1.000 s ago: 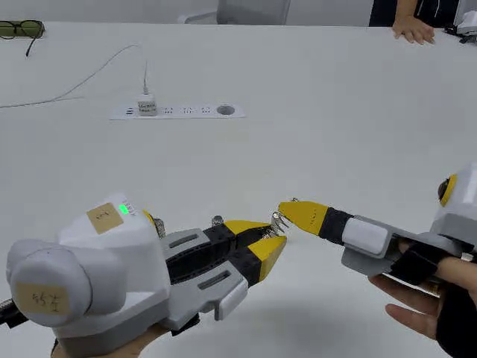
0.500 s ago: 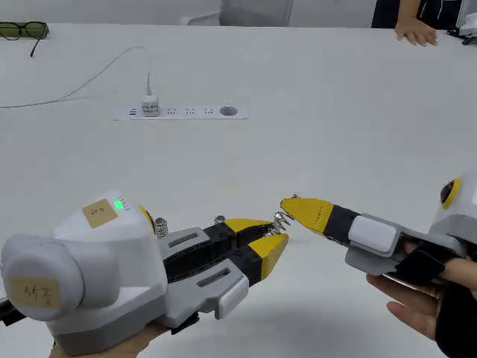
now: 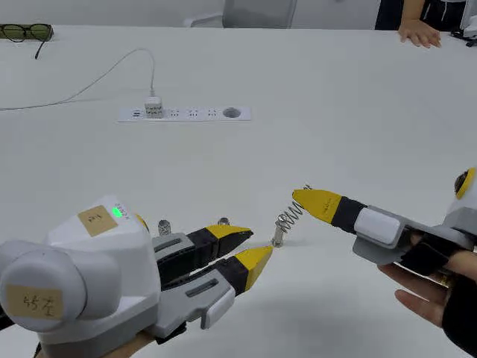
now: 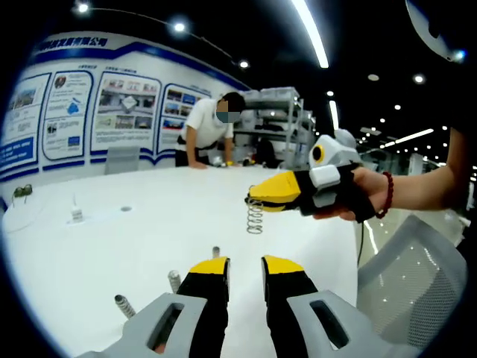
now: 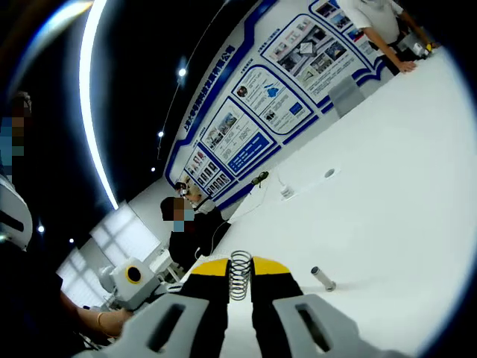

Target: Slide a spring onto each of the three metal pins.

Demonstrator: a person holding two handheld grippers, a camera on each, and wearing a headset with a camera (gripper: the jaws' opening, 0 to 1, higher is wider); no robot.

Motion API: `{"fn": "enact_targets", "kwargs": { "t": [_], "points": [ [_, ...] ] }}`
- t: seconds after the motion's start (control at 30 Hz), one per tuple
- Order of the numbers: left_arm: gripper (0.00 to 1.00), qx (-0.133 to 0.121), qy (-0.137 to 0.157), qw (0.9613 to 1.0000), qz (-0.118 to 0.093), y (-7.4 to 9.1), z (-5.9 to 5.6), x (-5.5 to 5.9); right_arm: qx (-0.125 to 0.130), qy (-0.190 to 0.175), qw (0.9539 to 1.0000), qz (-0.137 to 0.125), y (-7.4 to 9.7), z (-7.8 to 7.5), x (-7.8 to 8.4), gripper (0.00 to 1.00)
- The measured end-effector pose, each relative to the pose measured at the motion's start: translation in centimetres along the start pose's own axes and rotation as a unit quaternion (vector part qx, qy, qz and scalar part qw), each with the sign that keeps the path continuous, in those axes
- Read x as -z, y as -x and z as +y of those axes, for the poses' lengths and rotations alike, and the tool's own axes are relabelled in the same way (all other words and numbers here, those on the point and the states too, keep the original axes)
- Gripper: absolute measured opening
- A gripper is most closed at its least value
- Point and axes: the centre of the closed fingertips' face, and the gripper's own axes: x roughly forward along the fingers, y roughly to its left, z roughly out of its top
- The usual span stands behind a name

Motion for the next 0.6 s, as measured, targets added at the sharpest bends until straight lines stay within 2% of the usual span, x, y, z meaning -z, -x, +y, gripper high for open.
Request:
{"fn": "enact_targets", "kwargs": {
  "t": [0.13, 0.33, 0.5, 0.6],
  "points": [
    [0.21, -0.017, -0.021, 0.9994, 0.019, 0.7, 0.8, 0.7, 0.014, 0.059, 0.9981, 0.008, -0.3, -0.3, -0.3, 0.11],
    [0.27, -0.041, -0.028, 0.9982, 0.035, 1.7, 1.5, 1.4, 0.032, 0.129, 0.9908, 0.025, -1.0, -0.8, -0.4, 0.11],
    [0.31, -0.057, -0.025, 0.9969, 0.048, 2.5, 2.0, 2.1, 0.041, 0.164, 0.985, 0.035, -1.5, -1.2, -0.4, 0.11],
    [0.32, -0.066, -0.023, 0.9963, 0.051, 2.9, 2.3, 2.4, 0.046, 0.172, 0.9832, 0.039, -1.8, -1.5, -0.4, 0.11]
  ]
}}
